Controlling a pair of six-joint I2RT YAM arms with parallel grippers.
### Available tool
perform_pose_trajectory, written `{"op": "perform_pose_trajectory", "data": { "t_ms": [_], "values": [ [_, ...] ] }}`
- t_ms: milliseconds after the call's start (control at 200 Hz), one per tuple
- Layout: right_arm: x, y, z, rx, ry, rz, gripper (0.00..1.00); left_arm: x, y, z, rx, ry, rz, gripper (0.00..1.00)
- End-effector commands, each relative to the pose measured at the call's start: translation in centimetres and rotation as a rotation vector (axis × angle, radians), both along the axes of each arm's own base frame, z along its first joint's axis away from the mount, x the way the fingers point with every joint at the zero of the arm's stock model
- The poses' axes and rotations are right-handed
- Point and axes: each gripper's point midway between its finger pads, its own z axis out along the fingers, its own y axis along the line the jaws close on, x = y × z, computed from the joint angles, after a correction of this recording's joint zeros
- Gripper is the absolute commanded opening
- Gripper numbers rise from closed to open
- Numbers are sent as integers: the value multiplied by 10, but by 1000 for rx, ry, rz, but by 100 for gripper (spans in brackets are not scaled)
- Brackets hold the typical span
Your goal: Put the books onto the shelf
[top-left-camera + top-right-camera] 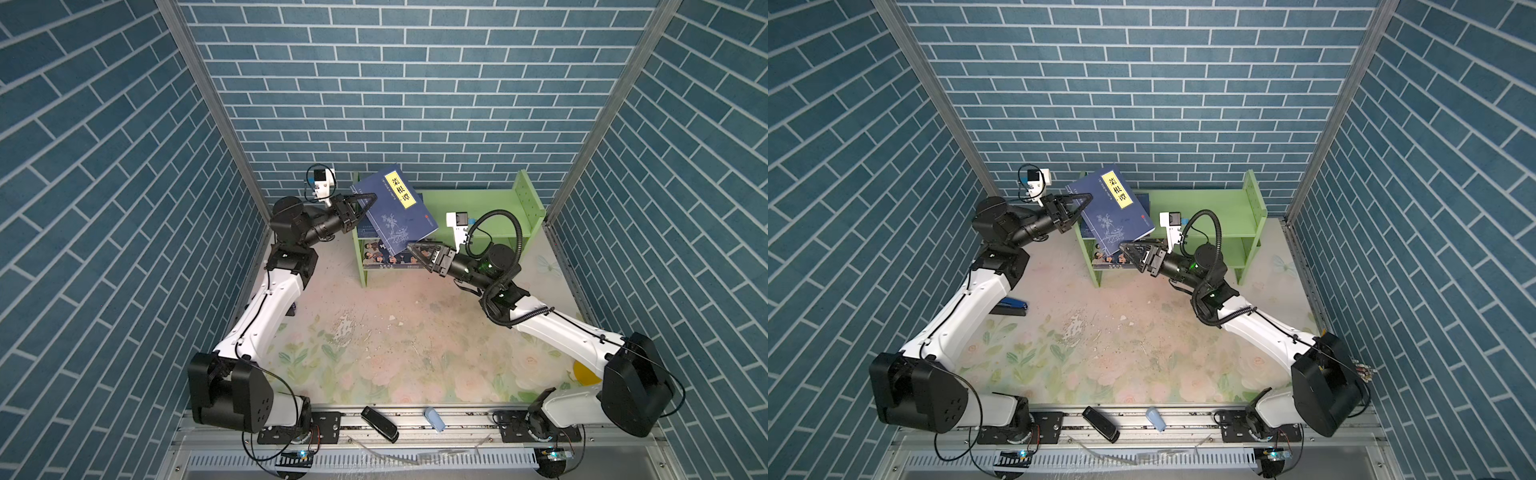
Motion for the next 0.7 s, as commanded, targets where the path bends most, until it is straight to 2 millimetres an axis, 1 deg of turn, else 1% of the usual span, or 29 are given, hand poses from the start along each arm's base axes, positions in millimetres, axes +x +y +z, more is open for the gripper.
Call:
{"op": "perform_pose_trajectory", "data": {
  "t_ms": [0, 80, 140, 155, 210, 250, 310, 385, 410, 445, 500, 525, 560, 580, 645, 695],
  "values": [
    [3, 1, 27, 94, -50, -4, 62, -16, -2, 22, -22, -84, -8, 0],
    [5, 1, 30, 121, -60, -9, 48, -17, -3, 20, -20, -76, -10, 0],
    [6, 1, 31, 129, -62, -11, 34, -18, -3, 18, -15, -69, -13, 0],
    [6, 1, 31, 130, -63, -11, 28, -18, -3, 16, -13, -64, -14, 0],
    [6, 2, 30, 127, -61, -8, 0, -19, -3, 15, -6, -65, -13, 0],
    [4, 2, 31, 122, -61, 1, 0, -20, -3, 12, 3, -64, -14, 1],
    [2, 2, 30, 104, -60, 12, 0, -21, -3, 8, 24, -62, -13, 13],
    [-2, -3, 31, 65, -65, 18, 0, -25, -4, 2, 55, -59, -16, 14],
    [-4, -6, 31, 47, -68, 19, 0, -27, -4, 0, 79, -82, -17, 16],
    [-7, -10, 30, 16, -68, 22, 0, -30, -4, -2, 101, -95, -23, 24],
    [-11, -17, 29, -41, -69, 32, 0, -36, -4, -6, 143, -115, -39, 47],
    [-13, -21, 29, -64, -71, 36, 0, -39, -4, -9, 167, -121, -47, 54],
    [-17, -27, 27, -102, -65, 46, 0, -43, -3, -15, 202, -126, -58, 59],
    [-19, -31, 26, -123, -64, 52, 0, -46, -2, -15, 221, -146, -62, 61],
    [-25, -46, 22, -185, -56, 63, 0, -54, 0, -27, 276, -145, -88, 68],
    [-30, -57, 20, -233, -52, 78, 0, -65, -1, -30, 292, -166, -129, 71]
  ]
}}
